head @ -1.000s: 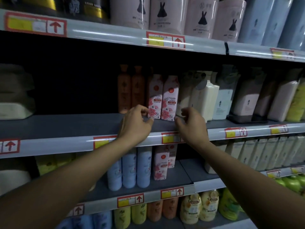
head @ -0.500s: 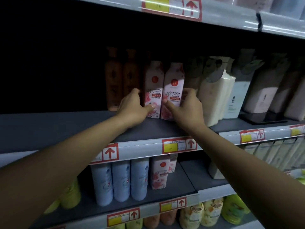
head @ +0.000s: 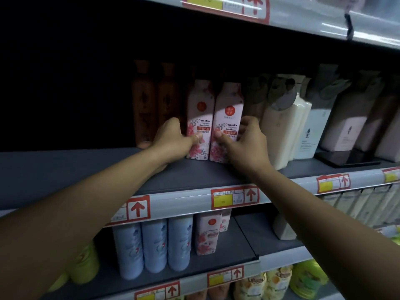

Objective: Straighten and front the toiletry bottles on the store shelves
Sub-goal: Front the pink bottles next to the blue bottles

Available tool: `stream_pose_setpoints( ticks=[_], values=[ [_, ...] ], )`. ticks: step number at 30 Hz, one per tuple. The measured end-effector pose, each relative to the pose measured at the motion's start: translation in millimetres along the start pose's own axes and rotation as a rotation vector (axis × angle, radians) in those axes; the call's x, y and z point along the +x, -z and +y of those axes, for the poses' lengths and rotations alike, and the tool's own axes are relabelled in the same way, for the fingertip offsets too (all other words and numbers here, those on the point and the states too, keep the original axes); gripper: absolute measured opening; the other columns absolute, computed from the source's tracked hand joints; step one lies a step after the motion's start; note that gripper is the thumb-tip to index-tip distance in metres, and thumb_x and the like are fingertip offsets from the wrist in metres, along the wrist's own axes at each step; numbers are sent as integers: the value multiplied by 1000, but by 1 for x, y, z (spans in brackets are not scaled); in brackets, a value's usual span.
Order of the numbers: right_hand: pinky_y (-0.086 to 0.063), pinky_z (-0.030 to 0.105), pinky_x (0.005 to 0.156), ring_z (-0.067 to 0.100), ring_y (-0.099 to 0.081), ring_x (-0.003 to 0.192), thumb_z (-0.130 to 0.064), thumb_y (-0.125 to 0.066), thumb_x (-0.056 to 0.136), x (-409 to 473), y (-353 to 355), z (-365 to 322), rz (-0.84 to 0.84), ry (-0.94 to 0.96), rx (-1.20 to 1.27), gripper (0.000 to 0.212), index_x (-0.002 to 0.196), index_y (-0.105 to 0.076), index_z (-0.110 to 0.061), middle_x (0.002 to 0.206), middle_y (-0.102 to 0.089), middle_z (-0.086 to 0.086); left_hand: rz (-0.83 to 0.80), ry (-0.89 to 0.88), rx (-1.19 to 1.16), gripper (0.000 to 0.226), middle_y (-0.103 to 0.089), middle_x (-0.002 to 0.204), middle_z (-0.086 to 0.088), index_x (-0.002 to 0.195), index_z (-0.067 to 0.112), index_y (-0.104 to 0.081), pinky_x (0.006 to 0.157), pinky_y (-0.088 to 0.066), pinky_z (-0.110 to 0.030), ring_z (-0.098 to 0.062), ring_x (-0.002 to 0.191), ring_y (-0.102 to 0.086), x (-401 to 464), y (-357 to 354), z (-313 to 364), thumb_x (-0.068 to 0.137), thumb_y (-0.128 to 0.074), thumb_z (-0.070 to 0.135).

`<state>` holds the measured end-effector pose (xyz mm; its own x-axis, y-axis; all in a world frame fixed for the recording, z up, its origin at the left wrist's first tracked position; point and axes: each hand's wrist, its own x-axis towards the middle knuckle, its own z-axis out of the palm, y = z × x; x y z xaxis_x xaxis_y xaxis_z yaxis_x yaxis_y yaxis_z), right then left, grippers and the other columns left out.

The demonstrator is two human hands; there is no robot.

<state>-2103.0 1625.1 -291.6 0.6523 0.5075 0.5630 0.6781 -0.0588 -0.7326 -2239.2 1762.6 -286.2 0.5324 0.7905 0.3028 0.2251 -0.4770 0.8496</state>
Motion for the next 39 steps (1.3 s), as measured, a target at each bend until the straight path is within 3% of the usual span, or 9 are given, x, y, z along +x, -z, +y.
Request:
stream_pose_setpoints(
  ticks=[5,8,11,18,21,25,34,37,39],
  values=[
    [-55,25,91,-9,-63,95,-39,-81,87,-10,10,-4,-65,59,29,61,138,-53,-20,113,-71,-15,-54,-39,-47,51,-80,99,0,111,17,-68,90,-62,-45,-18,89,-78,-11,9,2,72,-86,45],
    [-54,21,88,-11,-62,96,-40,-80,87,-18,16,-8,-100,76,40,61,138,-53,-20,115,-70,-15,-99,-58,-78,41,-78,105,-2,121,13,-66,91,-62,-42,-17,91,-78,-23,16,6,85,-85,19],
    [-50,11,83,-14,-61,96,-36,-80,87,-29,23,-14,-119,95,62,61,139,-51,-21,113,-67,-21,-105,-92,-94,53,-75,112,-3,128,14,-60,88,-62,-38,-16,98,-74,-35,24,8,83,-87,16],
    [-55,21,92,-15,-62,106,-26,-84,86,-61,36,-32,-59,191,118,63,139,-48,-29,112,-63,-31,-48,-215,-142,53,-74,103,4,121,14,-56,77,-58,-21,4,82,-72,-69,34,11,79,-87,3],
    [-53,13,88,-16,-62,105,-24,-84,86,-71,44,-43,-42,221,149,66,141,-48,-26,113,-61,-33,-26,-247,-156,54,-73,106,4,122,19,-55,79,-60,-20,2,87,-72,-83,39,19,80,-86,4],
    [-56,15,88,-12,-64,106,-20,-83,87,-87,59,-59,-23,246,190,66,143,-48,-20,121,-65,-21,-15,-277,-169,55,-70,97,11,127,14,-54,66,-55,-8,11,77,-71,-108,47,36,83,-81,-2],
    [-59,30,92,-1,-66,111,-26,-84,85,-130,104,-85,-16,294,174,66,142,-50,-26,122,-68,-17,-12,-337,-192,56,-76,97,8,130,9,-57,69,-59,-16,-1,81,-76,-165,62,63,81,-85,1],
    [-58,22,88,-7,-65,107,-23,-83,86,-145,120,-90,-30,291,173,62,140,-52,-23,117,-68,-20,-17,-350,-177,58,-76,104,10,129,16,-59,79,-62,-24,0,90,-75,-183,63,71,79,-89,10],
    [-56,16,84,-10,-64,106,-23,-83,86,-154,131,-91,-34,293,169,62,140,-53,-23,116,-68,-22,-23,-365,-160,55,-74,101,13,122,21,-60,79,-60,-17,10,89,-70,-194,62,77,78,-90,12]
  ],
)
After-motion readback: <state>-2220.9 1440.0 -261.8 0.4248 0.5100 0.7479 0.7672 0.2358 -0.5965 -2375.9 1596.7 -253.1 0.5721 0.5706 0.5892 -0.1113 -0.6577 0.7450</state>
